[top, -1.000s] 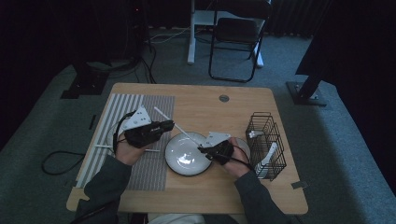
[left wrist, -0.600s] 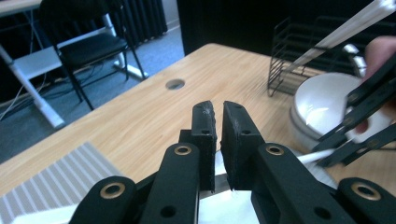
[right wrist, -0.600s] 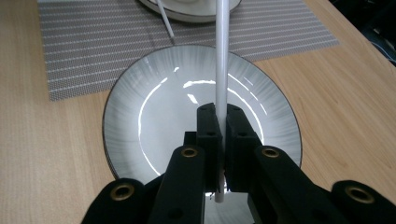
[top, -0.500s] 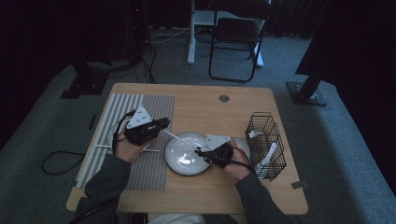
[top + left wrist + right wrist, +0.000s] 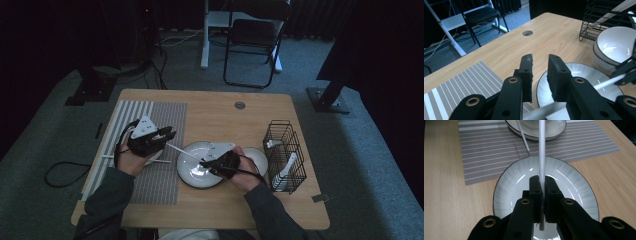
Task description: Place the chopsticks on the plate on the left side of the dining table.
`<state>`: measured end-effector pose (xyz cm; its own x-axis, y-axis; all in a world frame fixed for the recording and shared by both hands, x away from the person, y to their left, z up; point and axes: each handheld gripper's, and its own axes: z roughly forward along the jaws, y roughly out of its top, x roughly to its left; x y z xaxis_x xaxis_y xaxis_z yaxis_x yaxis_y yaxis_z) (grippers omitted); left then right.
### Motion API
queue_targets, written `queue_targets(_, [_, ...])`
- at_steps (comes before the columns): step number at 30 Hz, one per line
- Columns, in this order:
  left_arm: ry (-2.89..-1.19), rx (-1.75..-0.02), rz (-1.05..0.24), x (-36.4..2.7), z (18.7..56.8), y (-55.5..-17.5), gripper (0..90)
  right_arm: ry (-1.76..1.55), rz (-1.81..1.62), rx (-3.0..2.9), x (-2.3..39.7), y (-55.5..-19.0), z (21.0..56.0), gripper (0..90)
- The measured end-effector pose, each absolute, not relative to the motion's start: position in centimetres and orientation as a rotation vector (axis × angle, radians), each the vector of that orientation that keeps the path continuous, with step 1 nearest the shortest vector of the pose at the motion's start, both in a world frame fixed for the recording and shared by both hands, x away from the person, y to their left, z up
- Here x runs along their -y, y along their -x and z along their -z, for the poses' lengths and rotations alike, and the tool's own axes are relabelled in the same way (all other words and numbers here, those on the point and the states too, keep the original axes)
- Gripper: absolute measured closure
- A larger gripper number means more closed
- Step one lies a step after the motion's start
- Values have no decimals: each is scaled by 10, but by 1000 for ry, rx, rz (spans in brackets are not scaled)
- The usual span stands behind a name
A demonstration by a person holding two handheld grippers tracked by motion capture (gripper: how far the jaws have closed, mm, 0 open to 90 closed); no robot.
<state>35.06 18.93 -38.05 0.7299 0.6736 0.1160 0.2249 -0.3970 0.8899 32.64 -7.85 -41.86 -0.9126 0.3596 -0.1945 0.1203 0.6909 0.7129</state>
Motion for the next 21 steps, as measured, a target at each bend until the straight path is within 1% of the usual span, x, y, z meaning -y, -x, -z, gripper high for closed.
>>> queue_targets(21, [-1933, -707, -605, -207, 372, -342, 703, -352, -1020, -2641, 34, -340, 426, 864])
